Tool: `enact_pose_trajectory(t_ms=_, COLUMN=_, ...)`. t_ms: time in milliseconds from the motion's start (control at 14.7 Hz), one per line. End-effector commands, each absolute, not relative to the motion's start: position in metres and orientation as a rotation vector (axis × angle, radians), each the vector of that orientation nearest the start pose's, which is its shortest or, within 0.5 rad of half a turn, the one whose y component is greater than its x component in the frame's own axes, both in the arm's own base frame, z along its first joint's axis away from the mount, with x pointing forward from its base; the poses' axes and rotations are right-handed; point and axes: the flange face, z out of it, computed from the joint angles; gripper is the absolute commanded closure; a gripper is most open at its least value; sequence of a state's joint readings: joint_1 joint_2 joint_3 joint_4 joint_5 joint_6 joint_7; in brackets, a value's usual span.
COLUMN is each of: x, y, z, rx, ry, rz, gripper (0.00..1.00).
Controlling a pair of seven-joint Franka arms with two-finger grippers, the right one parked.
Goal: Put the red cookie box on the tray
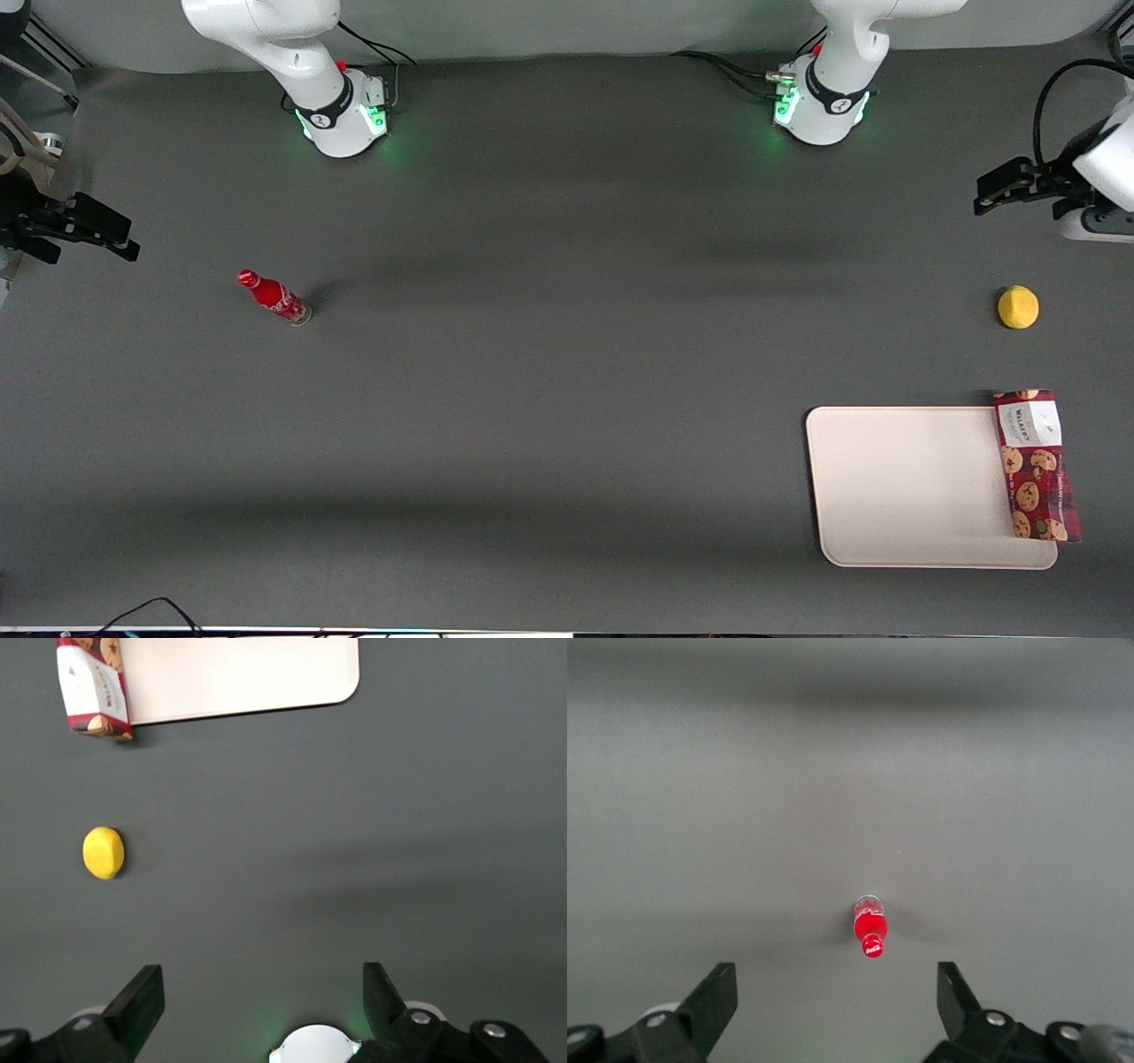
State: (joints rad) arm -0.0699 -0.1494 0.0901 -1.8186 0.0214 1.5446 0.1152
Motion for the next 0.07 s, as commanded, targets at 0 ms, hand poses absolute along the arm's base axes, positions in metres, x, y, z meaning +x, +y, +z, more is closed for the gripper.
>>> enact_pose_trajectory(t_ms=0, x=0.5050, y=-0.0014, z=0.5884, rx=-3.099, ry=0.177, rz=0.186, gripper=0.00)
